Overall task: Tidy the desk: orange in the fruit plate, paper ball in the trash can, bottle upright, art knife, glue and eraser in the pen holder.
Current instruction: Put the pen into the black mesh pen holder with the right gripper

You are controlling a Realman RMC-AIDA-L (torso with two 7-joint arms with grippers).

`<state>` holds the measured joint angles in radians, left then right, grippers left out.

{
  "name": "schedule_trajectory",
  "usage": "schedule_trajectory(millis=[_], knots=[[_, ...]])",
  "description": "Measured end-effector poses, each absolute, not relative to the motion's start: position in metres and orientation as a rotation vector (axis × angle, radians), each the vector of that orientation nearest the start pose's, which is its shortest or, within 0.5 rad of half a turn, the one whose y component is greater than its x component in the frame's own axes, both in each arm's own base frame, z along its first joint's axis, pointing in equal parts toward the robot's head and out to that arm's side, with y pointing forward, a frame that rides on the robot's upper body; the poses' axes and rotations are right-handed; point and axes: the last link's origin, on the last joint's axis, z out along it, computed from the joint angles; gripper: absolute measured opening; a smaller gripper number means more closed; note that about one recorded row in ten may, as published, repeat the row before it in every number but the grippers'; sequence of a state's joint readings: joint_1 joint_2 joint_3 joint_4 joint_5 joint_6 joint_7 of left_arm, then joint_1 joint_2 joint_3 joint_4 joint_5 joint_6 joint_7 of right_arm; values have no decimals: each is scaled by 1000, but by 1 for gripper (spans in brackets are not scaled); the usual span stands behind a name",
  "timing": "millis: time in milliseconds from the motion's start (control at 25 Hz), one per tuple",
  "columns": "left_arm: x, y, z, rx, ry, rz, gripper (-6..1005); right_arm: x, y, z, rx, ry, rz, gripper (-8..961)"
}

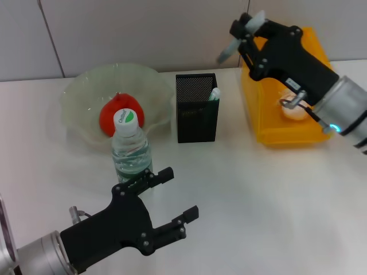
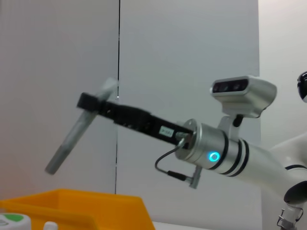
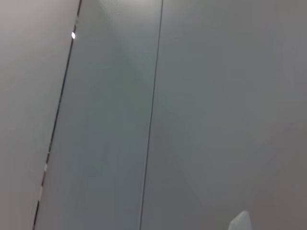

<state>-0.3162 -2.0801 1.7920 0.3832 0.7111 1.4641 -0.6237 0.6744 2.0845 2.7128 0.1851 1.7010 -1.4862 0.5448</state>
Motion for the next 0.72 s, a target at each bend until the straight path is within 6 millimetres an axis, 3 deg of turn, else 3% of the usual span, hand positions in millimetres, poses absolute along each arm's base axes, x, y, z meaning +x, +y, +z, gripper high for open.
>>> schedule_trajectory(millis=[480,720], knots=[[-237,252,-83,-2544,-238,-1165,787,209,402,-32,-2156,175,907,164],[-237,251,-83,-2553,-240,-1168,786,204,412,-39,-2175,194,839,170]])
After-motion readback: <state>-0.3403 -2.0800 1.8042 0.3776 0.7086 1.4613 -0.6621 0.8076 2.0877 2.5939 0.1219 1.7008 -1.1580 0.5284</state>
